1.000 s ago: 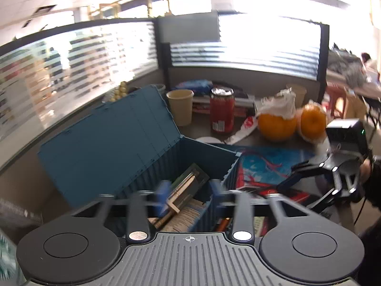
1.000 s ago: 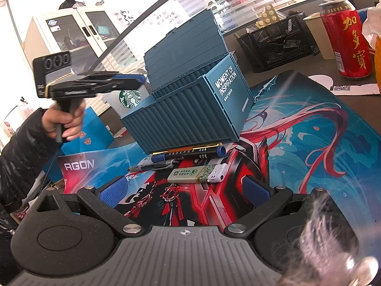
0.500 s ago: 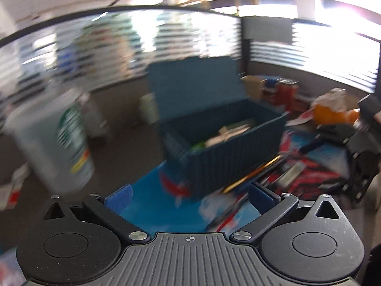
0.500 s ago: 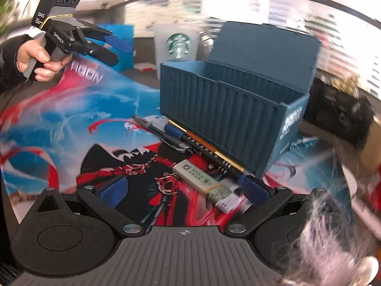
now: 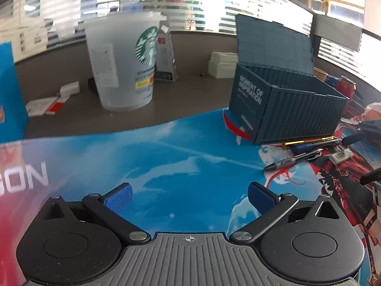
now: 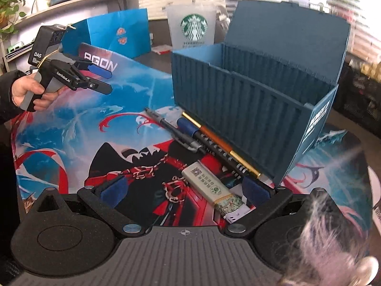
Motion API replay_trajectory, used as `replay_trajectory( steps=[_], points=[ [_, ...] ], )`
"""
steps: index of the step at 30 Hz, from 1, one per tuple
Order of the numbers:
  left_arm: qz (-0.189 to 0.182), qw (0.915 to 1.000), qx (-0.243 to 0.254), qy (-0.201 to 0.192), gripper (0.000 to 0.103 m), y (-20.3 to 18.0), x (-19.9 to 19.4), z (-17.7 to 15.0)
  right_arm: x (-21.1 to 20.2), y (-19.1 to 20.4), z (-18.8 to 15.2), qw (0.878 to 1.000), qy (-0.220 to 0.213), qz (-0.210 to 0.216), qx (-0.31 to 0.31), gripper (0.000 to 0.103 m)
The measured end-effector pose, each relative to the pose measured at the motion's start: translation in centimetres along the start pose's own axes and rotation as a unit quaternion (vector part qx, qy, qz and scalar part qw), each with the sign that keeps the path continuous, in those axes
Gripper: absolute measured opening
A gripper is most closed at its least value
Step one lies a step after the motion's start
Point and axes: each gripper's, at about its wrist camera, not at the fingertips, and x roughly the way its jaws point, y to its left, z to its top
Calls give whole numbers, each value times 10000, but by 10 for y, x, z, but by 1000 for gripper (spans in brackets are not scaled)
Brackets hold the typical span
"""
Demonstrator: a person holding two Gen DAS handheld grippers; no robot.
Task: Organize rigid objects
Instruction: 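Withdraw the left tool while moving the right tool toward the white lighter, then grasp the white lighter with the right tool, then carry the lighter into the teal box and open the right tool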
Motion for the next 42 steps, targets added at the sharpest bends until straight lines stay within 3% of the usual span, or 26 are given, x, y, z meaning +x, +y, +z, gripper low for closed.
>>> replay_trajectory(
  steps=[7,9,11,15,18,20,30,42],
  points=[
    [226,9993,-261,-115,103,8,1,-11,8,4,-2,9996,161,34,247,102],
    [366,9985,-392,-47,103,12,5,-11,8,17,-5,9997,78,94,192,97],
    [426,9974,-571,40,103,16,8,-12,9,35,-10,9996,-23,-278,-92,84],
    [446,9973,-574,-70,103,17,8,-15,6,43,-10,9989,39,-468,-30,75],
    [448,9974,-554,-93,103,16,8,-15,3,43,-5,9981,181,-588,89,58],
    [430,9972,-591,-127,103,17,7,-16,4,43,2,9963,277,-775,258,26],
    [343,9969,-672,-214,103,19,6,-17,12,64,15,9930,572,-1030,-43,22],
    [320,9971,-655,-219,103,18,4,-18,-5,92,48,9894,336,-1257,-645,22]
  ],
)
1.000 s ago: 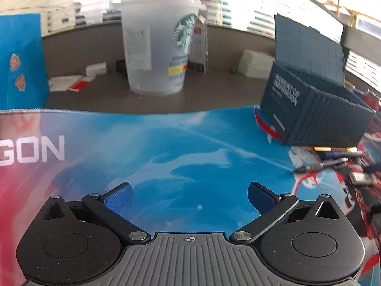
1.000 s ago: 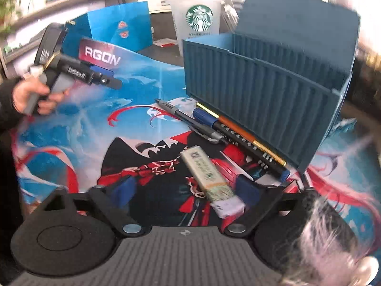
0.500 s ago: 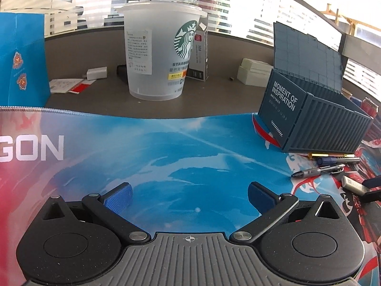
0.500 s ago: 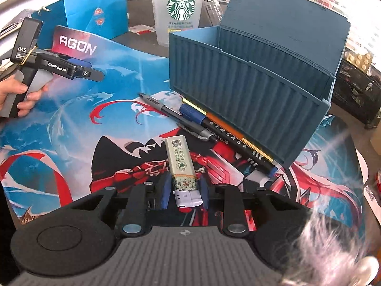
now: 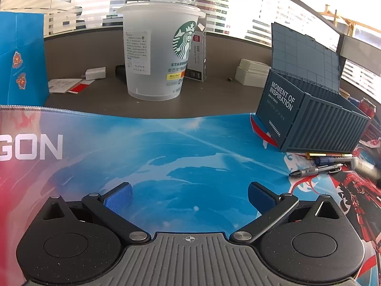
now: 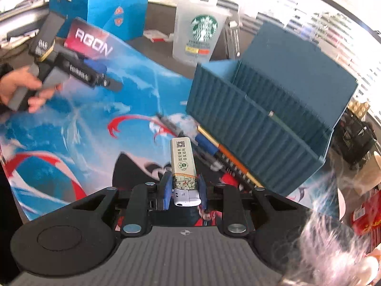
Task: Organize rigid objects
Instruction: 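Carry the lighter into the teal box and open the right tool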
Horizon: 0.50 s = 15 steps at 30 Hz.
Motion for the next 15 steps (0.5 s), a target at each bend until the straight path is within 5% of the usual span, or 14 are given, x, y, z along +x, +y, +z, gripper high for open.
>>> replay_trajectory(
  steps=[15],
  points=[
    [28,10000,35,13,103,-2,0,-1,-13,-21,51,9989,-145,-203,-405,22]
  ],
)
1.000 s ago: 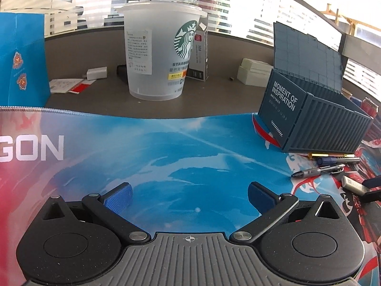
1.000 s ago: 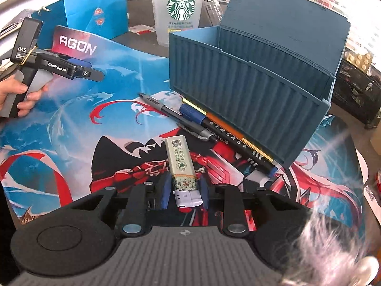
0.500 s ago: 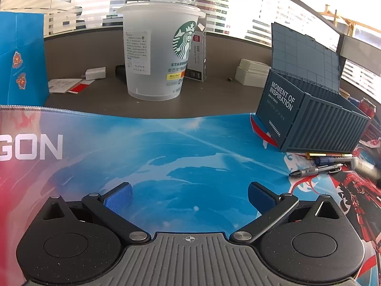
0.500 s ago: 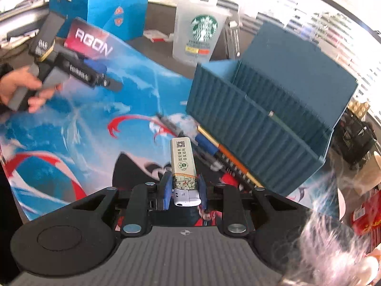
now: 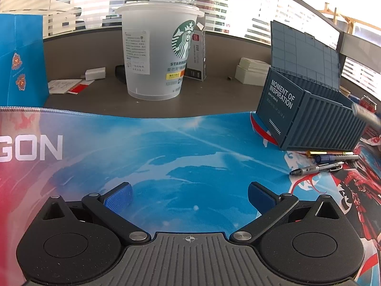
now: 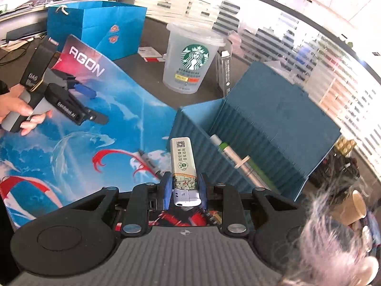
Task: Organize rigid objects
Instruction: 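Carry the lighter into the teal box and open the right tool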
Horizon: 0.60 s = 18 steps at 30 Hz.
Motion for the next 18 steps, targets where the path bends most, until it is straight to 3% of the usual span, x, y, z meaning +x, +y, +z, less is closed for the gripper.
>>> replay_trajectory(
  steps=[8,18],
  points=[
    [24,10000,35,13,103,-1,0,0,9,-33,28,9999,9,-127,-35,22],
    [56,9999,85,32,103,-2,1,0,52,-78,41,9994,298,-134,74,22]
  ],
)
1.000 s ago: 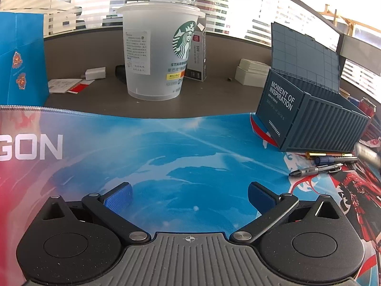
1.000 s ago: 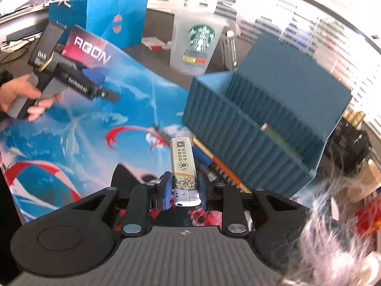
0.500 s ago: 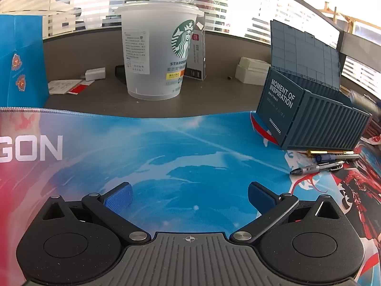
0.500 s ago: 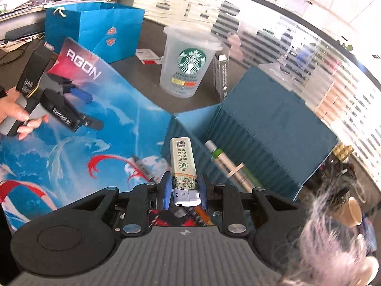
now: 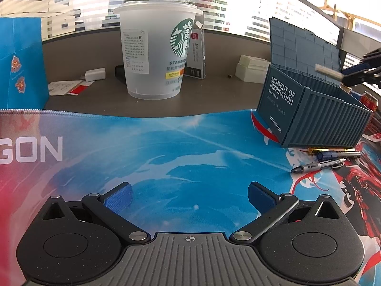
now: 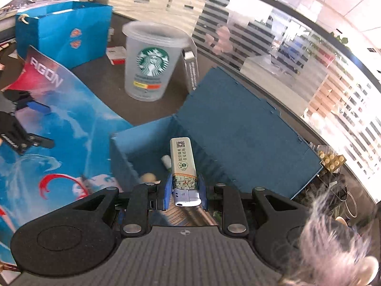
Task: Organize rigid objects
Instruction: 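Carry the lighter into the teal box and open the right tool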
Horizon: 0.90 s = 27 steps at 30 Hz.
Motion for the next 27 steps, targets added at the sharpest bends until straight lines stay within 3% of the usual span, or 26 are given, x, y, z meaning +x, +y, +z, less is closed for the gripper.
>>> replay_trajectory(
  steps=[8,15,27],
  points=[
    [18,10000,28,11,103,-1,0,0,41,-7,3,9980,450,436,-74,22],
    [27,10000,41,16,103,-1,0,0,58,-9,1,9965,535,636,81,22],
    [28,10000,40,17,103,-1,0,0,29,-11,-10,9985,101,416,328,31]
  ],
)
